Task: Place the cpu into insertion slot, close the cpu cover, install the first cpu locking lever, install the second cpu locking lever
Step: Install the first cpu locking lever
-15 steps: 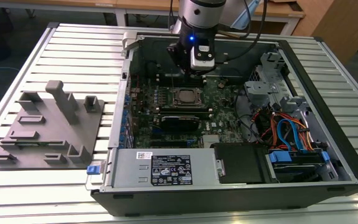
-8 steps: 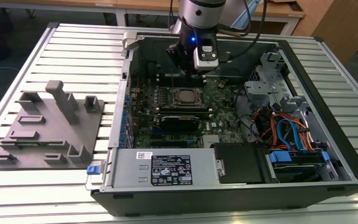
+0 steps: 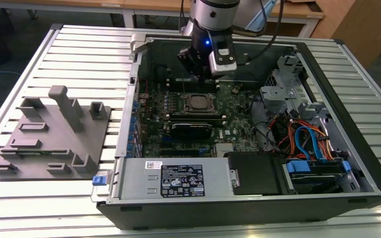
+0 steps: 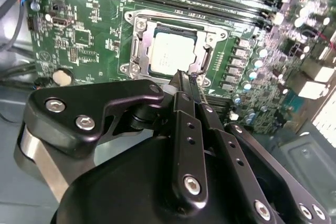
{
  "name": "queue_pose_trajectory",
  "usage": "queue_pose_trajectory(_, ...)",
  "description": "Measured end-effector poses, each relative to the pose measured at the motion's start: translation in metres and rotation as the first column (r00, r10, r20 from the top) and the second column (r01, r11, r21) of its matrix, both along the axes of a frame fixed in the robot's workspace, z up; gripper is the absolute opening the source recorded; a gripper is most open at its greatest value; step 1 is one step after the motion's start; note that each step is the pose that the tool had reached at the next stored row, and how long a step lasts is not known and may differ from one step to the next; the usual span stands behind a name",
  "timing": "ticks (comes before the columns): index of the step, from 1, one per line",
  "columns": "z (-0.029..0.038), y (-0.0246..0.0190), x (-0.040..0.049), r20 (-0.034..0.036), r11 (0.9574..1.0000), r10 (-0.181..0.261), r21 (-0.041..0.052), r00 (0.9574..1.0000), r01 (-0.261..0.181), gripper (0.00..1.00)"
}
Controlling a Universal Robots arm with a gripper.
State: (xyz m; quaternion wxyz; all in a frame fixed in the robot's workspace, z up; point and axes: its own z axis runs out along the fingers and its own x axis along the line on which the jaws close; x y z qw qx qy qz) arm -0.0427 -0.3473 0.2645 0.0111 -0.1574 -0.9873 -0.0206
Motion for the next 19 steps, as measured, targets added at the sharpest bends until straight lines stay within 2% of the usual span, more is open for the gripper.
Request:
queue_pose_trajectory(3, -0.0004, 0.0000, -0.0001, 0.0004, 0.9985, 0.055, 0.0000, 0.9985, -0.055, 0.11)
queue_pose_trajectory(6, -0.0008, 0.0000, 0.0000, 0.0010, 0.9942, 0.107, 0.0000, 0.9942, -0.107, 0.11)
queue_pose_trajectory(13, -0.0017, 0.0000, 0.0000, 0.0087, 0.9808, 0.195, -0.0011, 0.9807, -0.195, 0.11)
queue_pose_trajectory(17, -0.0024, 0.0000, -0.0001, 0.0090, 0.9711, 0.239, -0.0012, 0.9711, -0.239, 0.11)
queue_pose_trajectory(19, -0.0027, 0.0000, -0.0008, 0.0090, 0.9681, 0.251, -0.0013, 0.9680, -0.251, 0.11)
